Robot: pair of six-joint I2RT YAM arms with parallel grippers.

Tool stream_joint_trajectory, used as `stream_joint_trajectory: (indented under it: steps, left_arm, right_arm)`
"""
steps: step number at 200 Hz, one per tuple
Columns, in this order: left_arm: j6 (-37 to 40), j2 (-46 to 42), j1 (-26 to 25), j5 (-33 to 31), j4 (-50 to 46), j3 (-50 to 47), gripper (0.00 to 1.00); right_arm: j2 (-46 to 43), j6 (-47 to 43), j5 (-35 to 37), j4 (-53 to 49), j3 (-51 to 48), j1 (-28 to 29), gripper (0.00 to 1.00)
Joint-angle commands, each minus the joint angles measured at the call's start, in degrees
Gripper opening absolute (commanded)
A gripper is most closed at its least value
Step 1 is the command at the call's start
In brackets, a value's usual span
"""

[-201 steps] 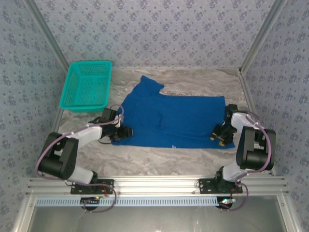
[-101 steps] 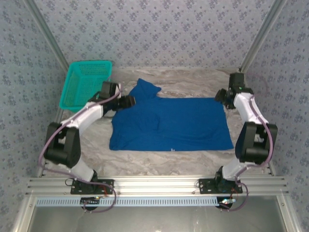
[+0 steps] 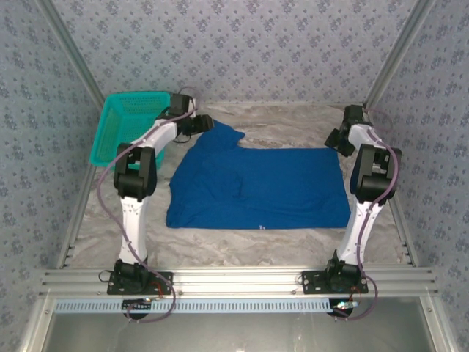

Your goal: Fold the inside-out t-shirt

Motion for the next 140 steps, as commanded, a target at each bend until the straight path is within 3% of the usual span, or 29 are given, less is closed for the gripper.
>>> stream_joint_trajectory:
  steps: [1, 34, 54, 99, 140]
  left_arm:
    - [2.7, 7.7, -0.2, 1.3, -10.6, 14.0, 0.61]
    - [2.5, 21.9, -0.6, 2.6, -24.7, 38.8, 0.62]
    - [0.9, 28.3, -0.4, 3.5, -28.9, 48.7, 0.62]
    - [-3.4, 30.0, -0.9, 7.6, -20.5, 47.3, 0.61]
    - [-7.1, 33.0, -1.4, 10.8, -16.9, 48.7, 0.52]
  right_arm:
    - [1.8, 0.3, -1.1, -2.4, 3.7, 0.0, 0.52]
    - [3.5, 0.5, -1.6, -2.7, 4.6, -0.1, 0.52]
    - [4.6, 0.6, -2.1, -3.0, 5.1, 0.1, 0.51]
    - [6.5, 0.0, -2.3, -4.1, 6.4, 0.5, 0.49]
    - [8.0, -0.6, -3.3, -6.2, 8.0, 0.3, 0.43]
